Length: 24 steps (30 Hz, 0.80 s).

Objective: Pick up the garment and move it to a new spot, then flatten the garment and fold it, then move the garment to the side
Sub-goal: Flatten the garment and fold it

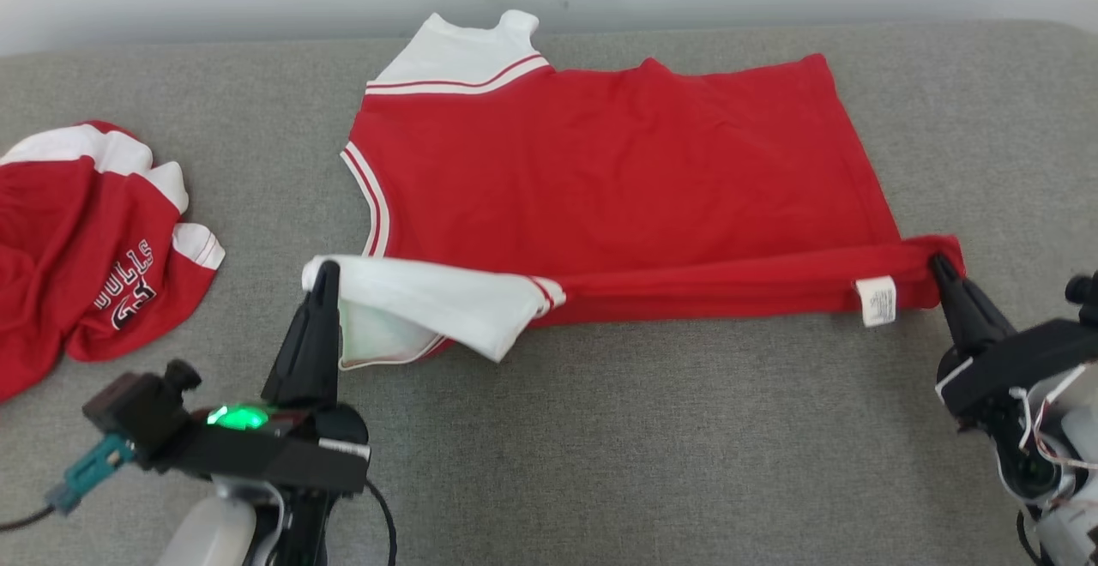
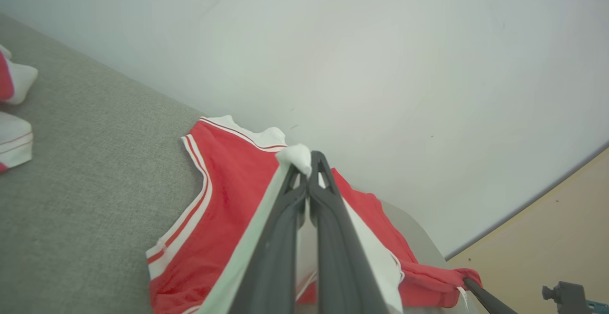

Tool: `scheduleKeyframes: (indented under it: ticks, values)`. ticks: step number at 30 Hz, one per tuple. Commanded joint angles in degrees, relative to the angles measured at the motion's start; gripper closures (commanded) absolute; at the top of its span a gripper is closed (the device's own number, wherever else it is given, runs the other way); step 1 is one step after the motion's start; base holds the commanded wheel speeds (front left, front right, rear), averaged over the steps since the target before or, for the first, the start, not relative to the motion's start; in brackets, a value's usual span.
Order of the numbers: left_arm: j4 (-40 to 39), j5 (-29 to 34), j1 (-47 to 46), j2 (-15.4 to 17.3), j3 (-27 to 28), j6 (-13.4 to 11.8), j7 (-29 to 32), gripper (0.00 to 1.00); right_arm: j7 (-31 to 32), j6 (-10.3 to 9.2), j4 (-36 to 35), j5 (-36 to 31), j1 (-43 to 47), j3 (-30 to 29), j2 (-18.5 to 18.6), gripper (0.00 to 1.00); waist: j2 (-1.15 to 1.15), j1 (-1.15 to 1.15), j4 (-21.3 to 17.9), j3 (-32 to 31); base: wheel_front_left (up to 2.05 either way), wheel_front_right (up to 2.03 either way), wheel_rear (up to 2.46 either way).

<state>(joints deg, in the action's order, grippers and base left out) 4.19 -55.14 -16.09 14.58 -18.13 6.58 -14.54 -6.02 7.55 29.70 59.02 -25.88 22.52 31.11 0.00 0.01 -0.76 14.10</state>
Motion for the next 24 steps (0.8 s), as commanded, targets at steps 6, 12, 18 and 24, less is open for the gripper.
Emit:
scheduleKeyframes:
  ticks: [6, 12, 18, 24]
  values:
    - [6.95, 1.19, -8.02, -0.79, -1.54, 0.82, -0.46, 1.0, 1.75, -0.13, 4.55, -0.18, -7.03, 0.82, -1.17, 1.0, 0.0, -0.01, 0.36, 2.47, 0.0, 0.0, 0.0]
    - [13.15, 2.36, -14.58, -1.22, -3.21, 0.91, -0.62, 0.91, 1.71, -0.13, 8.92, -0.18, -12.66, 1.87, -3.11, 0.73, 0.0, -0.01, 0.4, 4.56, 0.0, 0.0, 0.0]
    - [15.2, 4.36, -17.68, -2.58, -0.91, 0.94, -0.72, 0.0, -1.44, -0.13, 11.95, 0.15, -16.31, 2.72, -4.99, 0.0, 0.0, -0.01, 0.44, 5.69, 0.0, 0.0, 0.0]
    - [14.36, 7.45, -17.62, -4.19, 1.79, 0.95, -0.67, 0.0, -6.97, -0.13, 8.04, 2.34, -15.61, 4.85, -4.34, 0.0, 0.0, -0.01, 0.32, 6.43, 0.0, 0.0, 0.0]
